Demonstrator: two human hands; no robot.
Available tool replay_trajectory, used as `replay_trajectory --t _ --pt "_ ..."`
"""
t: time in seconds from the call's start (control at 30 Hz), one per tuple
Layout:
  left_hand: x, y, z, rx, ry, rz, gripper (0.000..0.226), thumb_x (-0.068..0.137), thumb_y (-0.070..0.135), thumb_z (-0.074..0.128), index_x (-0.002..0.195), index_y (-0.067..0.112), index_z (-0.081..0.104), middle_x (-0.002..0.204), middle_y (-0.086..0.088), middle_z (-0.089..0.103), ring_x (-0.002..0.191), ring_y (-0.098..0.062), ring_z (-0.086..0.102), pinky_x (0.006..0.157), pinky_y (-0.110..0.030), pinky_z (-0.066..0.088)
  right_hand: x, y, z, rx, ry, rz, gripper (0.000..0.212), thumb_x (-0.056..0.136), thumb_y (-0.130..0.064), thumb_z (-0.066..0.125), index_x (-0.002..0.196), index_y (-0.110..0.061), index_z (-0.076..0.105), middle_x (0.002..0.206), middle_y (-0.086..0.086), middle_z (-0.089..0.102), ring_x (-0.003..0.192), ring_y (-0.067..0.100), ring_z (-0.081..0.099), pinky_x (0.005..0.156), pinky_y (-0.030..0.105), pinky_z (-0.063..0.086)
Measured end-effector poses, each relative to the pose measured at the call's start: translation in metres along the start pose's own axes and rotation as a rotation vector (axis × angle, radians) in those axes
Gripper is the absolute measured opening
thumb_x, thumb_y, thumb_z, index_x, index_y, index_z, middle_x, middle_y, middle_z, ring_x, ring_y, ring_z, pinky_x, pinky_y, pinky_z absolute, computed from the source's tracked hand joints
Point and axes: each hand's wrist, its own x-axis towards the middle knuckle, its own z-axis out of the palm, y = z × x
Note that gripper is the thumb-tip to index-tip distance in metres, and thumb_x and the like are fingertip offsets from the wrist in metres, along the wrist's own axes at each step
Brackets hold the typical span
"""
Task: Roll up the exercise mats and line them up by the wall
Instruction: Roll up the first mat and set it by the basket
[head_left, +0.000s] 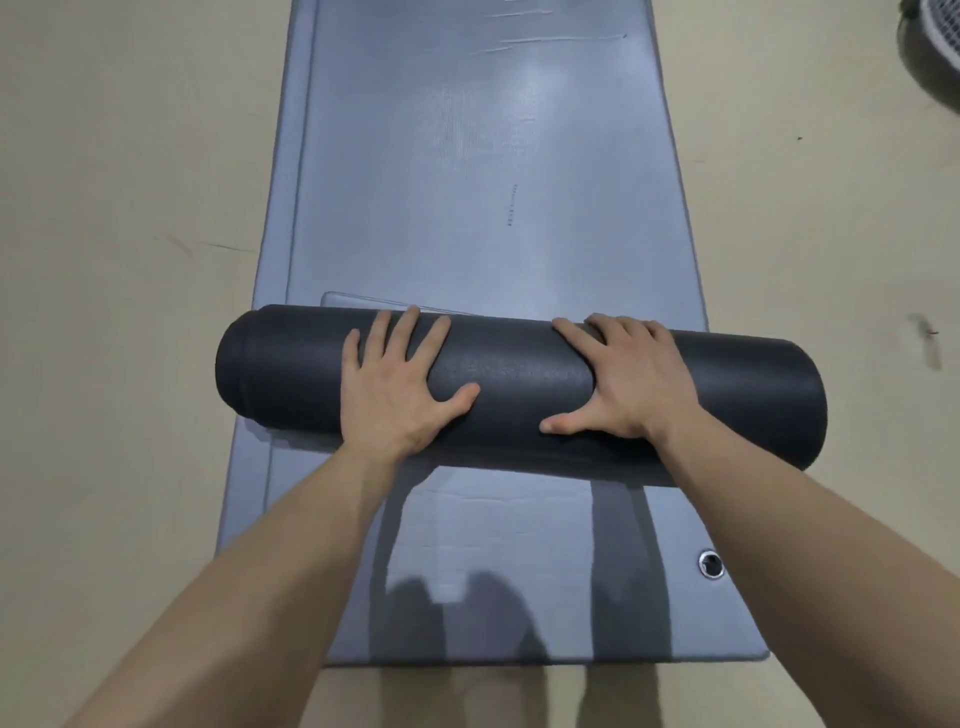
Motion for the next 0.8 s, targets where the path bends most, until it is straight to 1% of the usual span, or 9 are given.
replay_trajectory --t 0.2,0.3,0.37,0.43,0.53,0.57,0.63,0.7,0.8 --pt "0.04 0.001 -0.007 0.002 -0.074 -0.009 0.088 0.081 0.086 0.012 0.157 0.043 0.027 0.165 0.005 0.03 0.155 -0.022 0.016 0.125 -0.051 0.007 0.044 0.02 -0.012 0.11 -0.132 -0.008 0.127 0.045 -0.109 0.04 0.155 -0.045 0.025 0.14 -0.002 0.055 0.123 0.028 0.055 0.106 0.046 0.039" --pt "0.047 0.001 -0.015 -0.012 0.022 -0.064 0.082 0.086 0.08 0.019 0.154 0.038 0.035 0.163 0.002 0.034 0.153 -0.023 0.021 0.125 -0.053 0.005 0.062 0.029 -0.026 0.235 -0.263 0.006 0.129 0.042 -0.106 0.049 0.155 -0.046 0.029 0.138 -0.007 0.056 0.125 0.024 0.056 0.103 0.044 0.043" --pt "0.034 0.01 -0.009 -0.117 0.256 -0.336 0.083 0.087 0.075 0.042 0.155 0.026 0.034 0.162 -0.007 0.032 0.151 -0.03 0.025 0.124 -0.055 0.011 0.074 0.034 -0.035 0.361 -0.359 0.01 0.129 0.037 -0.103 0.059 0.15 -0.045 0.039 0.138 -0.013 0.057 0.124 0.02 0.056 0.105 0.044 0.043" --pt "0.017 0.032 -0.002 -0.433 0.407 -0.737 0.103 0.082 0.071 0.061 0.159 0.015 0.021 0.164 -0.014 0.021 0.15 -0.036 0.021 0.122 -0.056 0.022 0.083 0.037 -0.041 0.444 -0.437 -0.011 0.125 0.033 -0.098 0.07 0.143 -0.042 0.048 0.136 -0.015 0.06 0.119 0.017 0.057 0.106 0.042 0.043" --pt "0.01 0.067 -0.006 -0.908 0.316 -1.167 0.122 0.078 0.068 0.073 0.162 0.011 0.003 0.167 -0.014 0.006 0.148 -0.04 0.02 0.119 -0.055 0.031 0.081 0.034 -0.041 0.435 -0.455 -0.015 0.118 0.042 -0.091 0.076 0.143 -0.038 0.047 0.134 -0.013 0.059 0.117 0.02 0.056 0.103 0.041 0.043" --pt "0.012 0.075 -0.009 -1.098 0.255 -1.327 0.127 0.074 0.072 0.075 0.161 0.013 0.002 0.166 -0.014 0.009 0.145 -0.042 0.026 0.117 -0.054 0.033 0.079 0.033 -0.041 0.433 -0.446 -0.008 0.115 0.046 -0.09 0.077 0.143 -0.038 0.047 0.134 -0.012 0.059 0.117 0.02 0.055 0.1 0.04 0.042" --pt "0.018 0.084 -0.007 -1.472 0.154 -1.543 0.133 0.055 0.087 0.073 0.154 0.018 0.017 0.155 -0.015 0.032 0.134 -0.045 0.042 0.11 -0.057 0.041 0.074 0.031 -0.039 0.452 -0.431 0.016 0.114 0.047 -0.091 0.076 0.144 -0.037 0.048 0.136 -0.01 0.06 0.119 0.021 0.055 0.1 0.039 0.042" --pt "0.02 0.086 0.001 -1.606 0.099 -1.507 0.133 0.035 0.095 0.068 0.139 0.022 0.031 0.134 -0.012 0.053 0.117 -0.043 0.055 0.1 -0.058 0.05 0.067 0.031 -0.037 0.479 -0.416 0.05 0.117 0.044 -0.095 0.072 0.143 -0.037 0.049 0.137 -0.009 0.061 0.123 0.023 0.057 0.102 0.04 0.044" --pt "0.027 0.091 0.008 -1.553 0.052 -1.247 0.142 0.032 0.085 0.078 0.15 0.025 0.027 0.135 -0.006 0.058 0.119 -0.035 0.059 0.104 -0.052 0.051 0.045 0.038 -0.026 0.585 -0.358 0.154 0.119 0.037 -0.099 0.067 0.138 -0.038 0.051 0.131 -0.009 0.065 0.116 0.022 0.061 0.102 0.043 0.048"
